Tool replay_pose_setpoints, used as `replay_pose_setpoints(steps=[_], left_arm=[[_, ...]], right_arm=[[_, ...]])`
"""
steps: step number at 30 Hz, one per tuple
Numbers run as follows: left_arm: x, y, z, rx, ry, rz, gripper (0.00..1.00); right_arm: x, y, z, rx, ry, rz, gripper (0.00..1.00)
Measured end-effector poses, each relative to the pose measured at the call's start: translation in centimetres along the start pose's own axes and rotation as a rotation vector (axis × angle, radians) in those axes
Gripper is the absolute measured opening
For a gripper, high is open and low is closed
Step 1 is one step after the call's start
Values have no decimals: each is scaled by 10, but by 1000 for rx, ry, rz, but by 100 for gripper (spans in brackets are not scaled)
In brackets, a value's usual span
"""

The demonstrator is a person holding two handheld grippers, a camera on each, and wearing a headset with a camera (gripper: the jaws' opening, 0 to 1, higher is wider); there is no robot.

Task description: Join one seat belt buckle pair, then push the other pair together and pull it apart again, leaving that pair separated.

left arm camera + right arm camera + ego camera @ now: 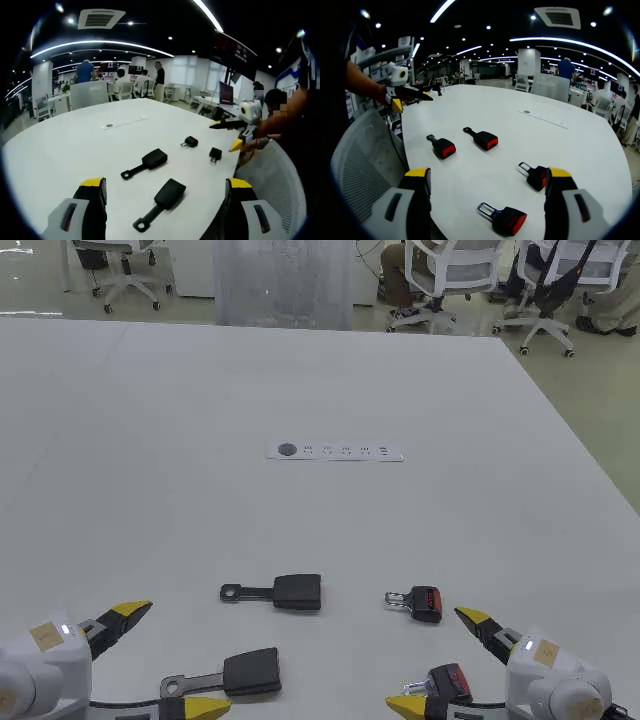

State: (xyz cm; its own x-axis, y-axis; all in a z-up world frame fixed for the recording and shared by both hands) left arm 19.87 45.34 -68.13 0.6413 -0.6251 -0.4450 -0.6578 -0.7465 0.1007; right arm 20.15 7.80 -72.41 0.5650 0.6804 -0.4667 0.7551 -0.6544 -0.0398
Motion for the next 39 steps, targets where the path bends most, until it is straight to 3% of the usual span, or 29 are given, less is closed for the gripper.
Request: replay_pose_setpoints(steps=[10,39], left_arm=[[-2,6,-2,1,-4,-1,100],[-3,3,-2,-7,2,-17,100]], right_arm=[[-2,-2,4,8,-2,4,96],[-4,-1,7,4,-13,1,96]])
Point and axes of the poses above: the centre of the closed fingertips' face, and the gripper's own axes: x roughly forward along the fingers, y roughly to its right, z roughly out of its underside, the point moved 9 cm from there along -x, roughly backward along the fingers, and after that the axes turned 4 degrees about -z, right-handed, at the moved point
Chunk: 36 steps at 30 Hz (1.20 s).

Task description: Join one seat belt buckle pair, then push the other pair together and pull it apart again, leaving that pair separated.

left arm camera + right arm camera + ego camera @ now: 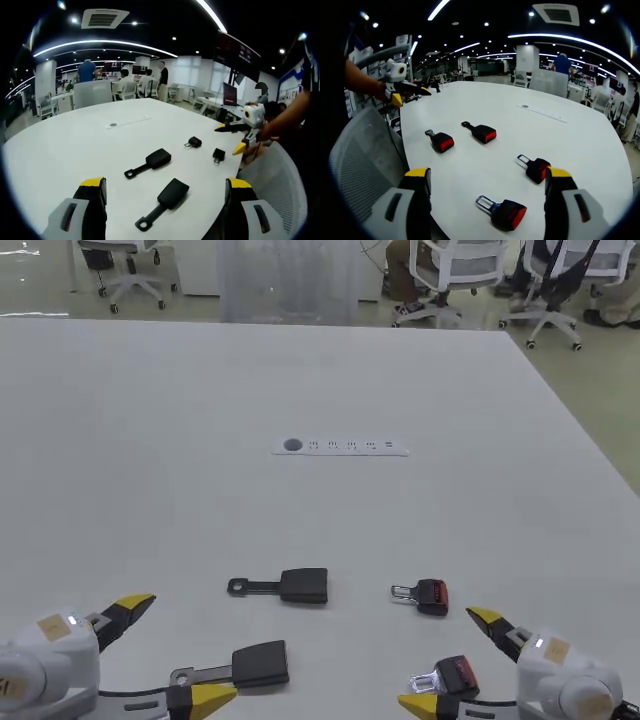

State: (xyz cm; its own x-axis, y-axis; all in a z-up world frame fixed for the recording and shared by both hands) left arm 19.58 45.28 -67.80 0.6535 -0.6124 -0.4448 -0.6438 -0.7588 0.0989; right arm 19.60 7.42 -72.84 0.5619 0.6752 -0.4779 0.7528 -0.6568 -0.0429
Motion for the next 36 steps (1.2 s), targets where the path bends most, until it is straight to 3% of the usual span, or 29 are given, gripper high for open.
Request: replay_pose_setpoints(steps=[36], left_arm=[[4,-4,2,4,-13,-2,100]], right_arm=[[-1,3,4,11,-12,-6,96]])
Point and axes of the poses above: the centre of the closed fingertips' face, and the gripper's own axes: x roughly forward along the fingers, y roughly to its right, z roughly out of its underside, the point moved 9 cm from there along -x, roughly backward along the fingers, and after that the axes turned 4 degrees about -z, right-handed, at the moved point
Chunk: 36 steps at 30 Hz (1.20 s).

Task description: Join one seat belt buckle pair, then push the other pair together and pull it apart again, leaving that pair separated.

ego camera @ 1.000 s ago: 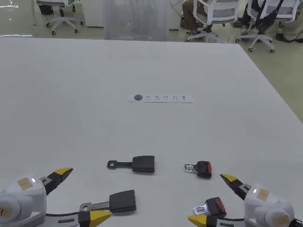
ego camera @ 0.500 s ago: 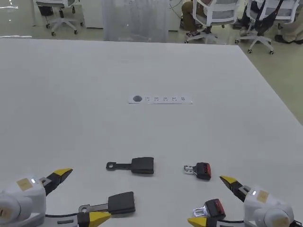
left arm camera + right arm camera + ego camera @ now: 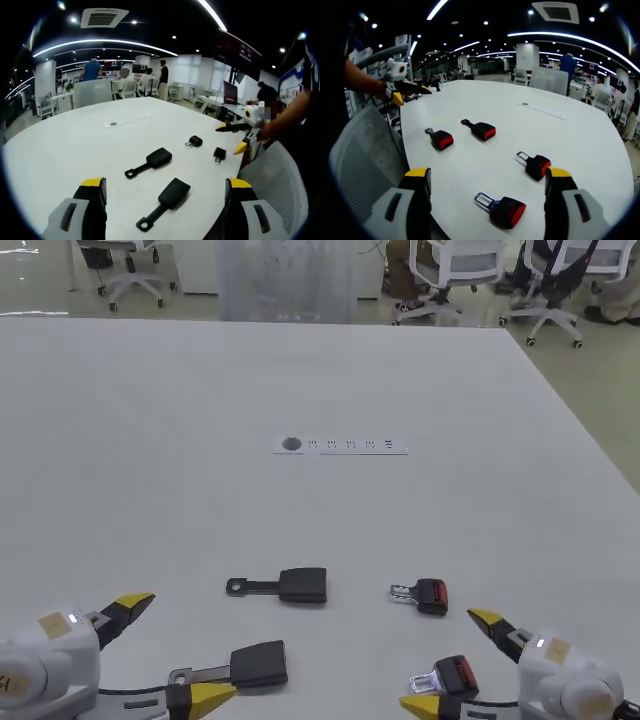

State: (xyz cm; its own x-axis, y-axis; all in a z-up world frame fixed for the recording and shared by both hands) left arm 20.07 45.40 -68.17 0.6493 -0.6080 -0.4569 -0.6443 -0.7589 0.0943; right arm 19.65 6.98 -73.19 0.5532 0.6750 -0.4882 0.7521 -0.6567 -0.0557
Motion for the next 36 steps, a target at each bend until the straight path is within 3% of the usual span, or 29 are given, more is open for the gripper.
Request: replay_pose_setpoints(steps=[18,36], left_arm=[[12,4,6,6,-42,18,100],[34,13,10,25,-97,63,100]], right_arm=[[1,8,9,13,-32,-17,95],[10,19,18,-16,-109,-93,91]])
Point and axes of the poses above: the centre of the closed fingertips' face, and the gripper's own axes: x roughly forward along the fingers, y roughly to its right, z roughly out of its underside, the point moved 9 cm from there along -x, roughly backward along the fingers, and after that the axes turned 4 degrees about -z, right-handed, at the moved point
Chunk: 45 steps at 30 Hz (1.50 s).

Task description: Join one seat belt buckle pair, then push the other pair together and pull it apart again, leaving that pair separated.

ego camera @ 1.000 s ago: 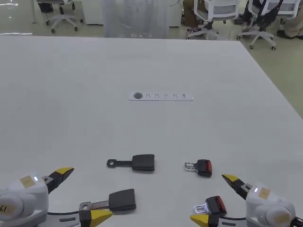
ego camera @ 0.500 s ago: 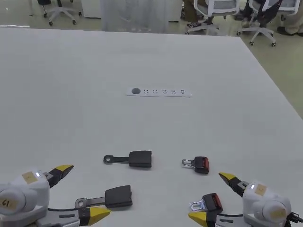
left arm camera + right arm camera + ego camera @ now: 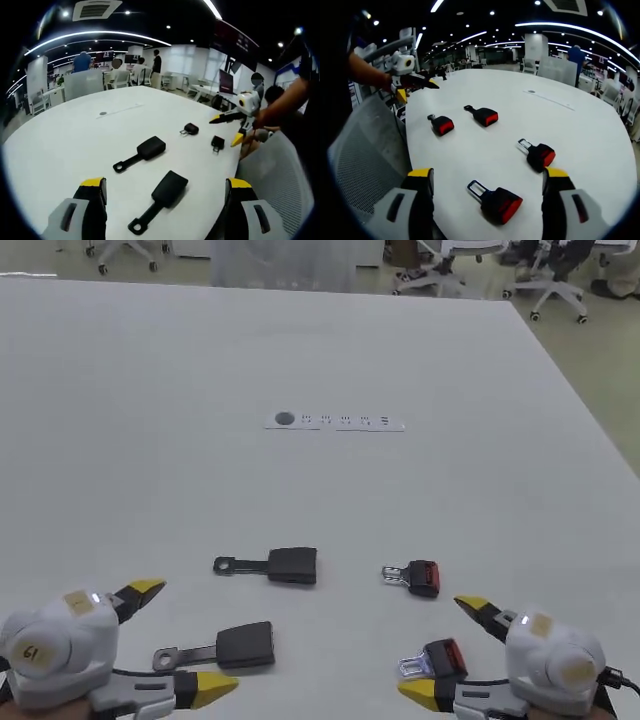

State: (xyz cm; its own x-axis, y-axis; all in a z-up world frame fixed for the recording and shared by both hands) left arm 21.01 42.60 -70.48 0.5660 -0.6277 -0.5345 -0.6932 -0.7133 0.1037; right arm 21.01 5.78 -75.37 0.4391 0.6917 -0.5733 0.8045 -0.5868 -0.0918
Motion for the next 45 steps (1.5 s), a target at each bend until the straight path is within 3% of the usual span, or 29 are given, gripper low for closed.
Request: replay_pose_setpoints(steps=[24,36,38,45], left_arm=[[40,-10,16,47,-108,96,96],[60,-10,32,136,-223,197,86],[64,-8,34,146,-244,220,84],[73,-8,41,162,-287,257,78]], right_arm=[[8,24,18,-62,-154,-174,82],[12,35,26,-163,-284,-309,76],[11,39,30,-206,-339,-332,75],[12,43,29,-239,-351,-379,67]])
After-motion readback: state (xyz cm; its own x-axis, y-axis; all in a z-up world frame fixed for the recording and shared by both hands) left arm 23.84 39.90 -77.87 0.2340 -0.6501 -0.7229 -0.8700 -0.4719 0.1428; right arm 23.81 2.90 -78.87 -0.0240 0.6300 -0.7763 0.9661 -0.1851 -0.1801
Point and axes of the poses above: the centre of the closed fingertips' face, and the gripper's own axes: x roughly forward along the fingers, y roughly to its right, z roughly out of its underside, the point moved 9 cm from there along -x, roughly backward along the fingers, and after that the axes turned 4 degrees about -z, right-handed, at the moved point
